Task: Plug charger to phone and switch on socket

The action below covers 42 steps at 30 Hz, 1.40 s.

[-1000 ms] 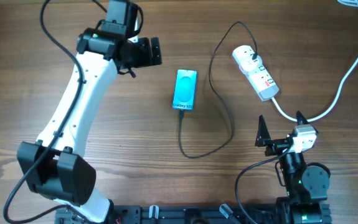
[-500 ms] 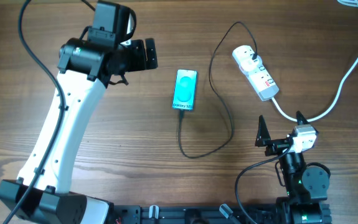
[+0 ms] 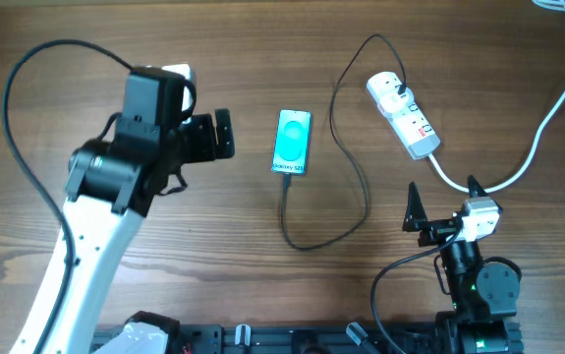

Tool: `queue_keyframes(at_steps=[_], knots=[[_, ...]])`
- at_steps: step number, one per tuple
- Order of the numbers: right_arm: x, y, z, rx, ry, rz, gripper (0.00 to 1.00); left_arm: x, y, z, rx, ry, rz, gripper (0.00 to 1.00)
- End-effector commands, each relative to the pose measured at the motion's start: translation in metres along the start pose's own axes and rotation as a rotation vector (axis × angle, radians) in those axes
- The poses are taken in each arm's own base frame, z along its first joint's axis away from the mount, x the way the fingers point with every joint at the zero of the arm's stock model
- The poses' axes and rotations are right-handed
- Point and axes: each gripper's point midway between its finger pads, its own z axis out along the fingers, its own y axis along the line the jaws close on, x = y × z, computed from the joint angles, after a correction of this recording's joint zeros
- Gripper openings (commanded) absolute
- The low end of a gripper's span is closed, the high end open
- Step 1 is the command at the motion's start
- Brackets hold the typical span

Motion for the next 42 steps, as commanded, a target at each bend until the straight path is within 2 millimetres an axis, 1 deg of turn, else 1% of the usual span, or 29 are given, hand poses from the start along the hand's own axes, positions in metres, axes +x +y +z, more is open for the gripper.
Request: queue_keyframes(at_steps=[1,2,4,7,10,13,15,16,19,24,30,34,38,42], knots=[[0.0,-0.003,0.0,0.016,-0.003,0.015,1.0,0.02,0.01,0.01,-0.015,-0.007,0.074,1.0],[0.0,-0.003,0.0,0.016,-0.003,0.015,1.0,0.025,0.012,0.014,-0.008,-0.025,0.073,1.0],[0.0,-0.003,0.0,0.016,-0.003,0.015,1.0,0.03,0.011,0.021,0.02,-0.096,0.071,1.0],[0.0,-0.003,0.0,0.016,-0.003,0.015,1.0,0.039,0.01,0.025,0.079,-0.197,0.065,1.0],[0.0,-0.003,0.0,0.016,-0.003,0.015,1.0,0.055,0.023,0.025,0.124,-0.236,0.026,1.0],[0.0,-0.003,0.0,0.016,-0.003,0.015,1.0,0.066,0.032,0.023,0.127,-0.245,0.007,1.0],[0.0,-0.003,0.0,0.016,-0.003,0.015,1.0,0.067,0.024,0.017,0.173,-0.293,0.101,1.0],[0.0,-0.003,0.0,0.016,-0.003,0.015,1.0,0.067,0.024,0.015,0.176,-0.316,0.109,1.0],[0.0,-0.003,0.0,0.016,-0.003,0.015,1.0,0.071,0.027,0.012,0.179,-0.36,0.106,1.0],[0.0,-0.003,0.0,0.016,-0.003,0.015,1.0,0.087,0.035,0.011,0.22,-0.432,0.088,1.0],[0.0,-0.003,0.0,0.016,-0.003,0.015,1.0,0.098,0.036,0.006,0.233,-0.549,0.109,1.0],[0.0,-0.003,0.0,0.016,-0.003,0.015,1.0,0.099,0.037,-0.003,0.231,-0.618,0.117,1.0],[0.0,-0.003,0.0,0.016,-0.003,0.015,1.0,0.102,0.049,-0.001,0.216,-0.656,0.05,1.0],[0.0,-0.003,0.0,0.016,-0.003,0.015,1.0,0.103,0.05,-0.001,0.215,-0.676,0.052,1.0]])
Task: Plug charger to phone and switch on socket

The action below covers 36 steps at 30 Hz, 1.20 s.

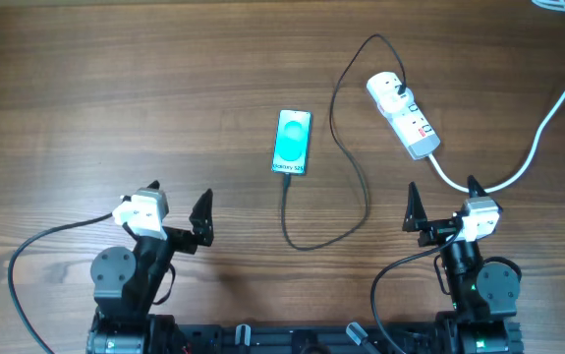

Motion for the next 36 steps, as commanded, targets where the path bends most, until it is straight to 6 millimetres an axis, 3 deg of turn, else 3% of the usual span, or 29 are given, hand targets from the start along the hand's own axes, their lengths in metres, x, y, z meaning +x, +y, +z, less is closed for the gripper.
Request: queue_keyframes(at_steps=[1,12,18,25,30,33,36], knots=[[0.0,-0.003,0.0,0.016,-0.004,0.015,1.0,-0.001,0.001,0.0,0.003,-0.032,-0.005,1.0],[0.0,-0.003,0.0,0.016,-0.004,0.015,1.0,-0.003,0.005,-0.002,0.014,-0.182,0.005,1.0],[0.0,-0.003,0.0,0.016,-0.004,0.015,1.0,-0.007,0.019,-0.005,-0.046,-0.25,-0.069,1.0],[0.0,-0.003,0.0,0.016,-0.004,0.015,1.0,0.01,0.031,-0.003,-0.104,-0.184,-0.083,1.0],[0.0,-0.003,0.0,0.016,-0.004,0.015,1.0,0.01,0.031,-0.003,-0.117,-0.172,0.085,1.0],[0.0,-0.003,0.0,0.016,-0.004,0.015,1.0,0.009,0.053,-0.007,-0.252,-0.176,0.099,1.0],[0.0,-0.003,0.0,0.016,-0.004,0.015,1.0,0.009,0.054,-0.007,-0.263,-0.166,0.185,1.0]])
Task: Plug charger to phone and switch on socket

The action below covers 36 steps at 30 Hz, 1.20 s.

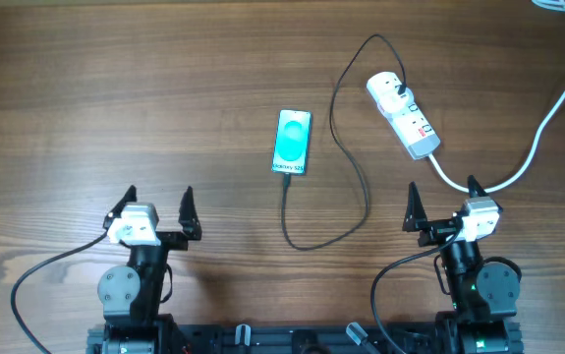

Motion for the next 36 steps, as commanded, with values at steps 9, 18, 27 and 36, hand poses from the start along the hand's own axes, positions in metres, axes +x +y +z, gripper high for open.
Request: queue_keyframes(at_steps=[9,18,27,36], knots=[[-0.001,-0.003,0.0,0.016,-0.004,0.015,1.0,-0.001,0.028,-0.002,-0.161,-0.013,0.064,1.0],[-0.001,-0.003,0.0,0.016,-0.004,0.015,1.0,-0.001,0.028,-0.002,-0.157,-0.013,0.045,1.0],[-0.001,-0.003,0.0,0.016,-0.004,0.015,1.0,-0.001,0.027,-0.002,-0.154,-0.01,0.082,1.0],[-0.001,-0.003,0.0,0.016,-0.004,0.015,1.0,-0.001,0.026,-0.002,-0.149,-0.01,0.082,1.0]])
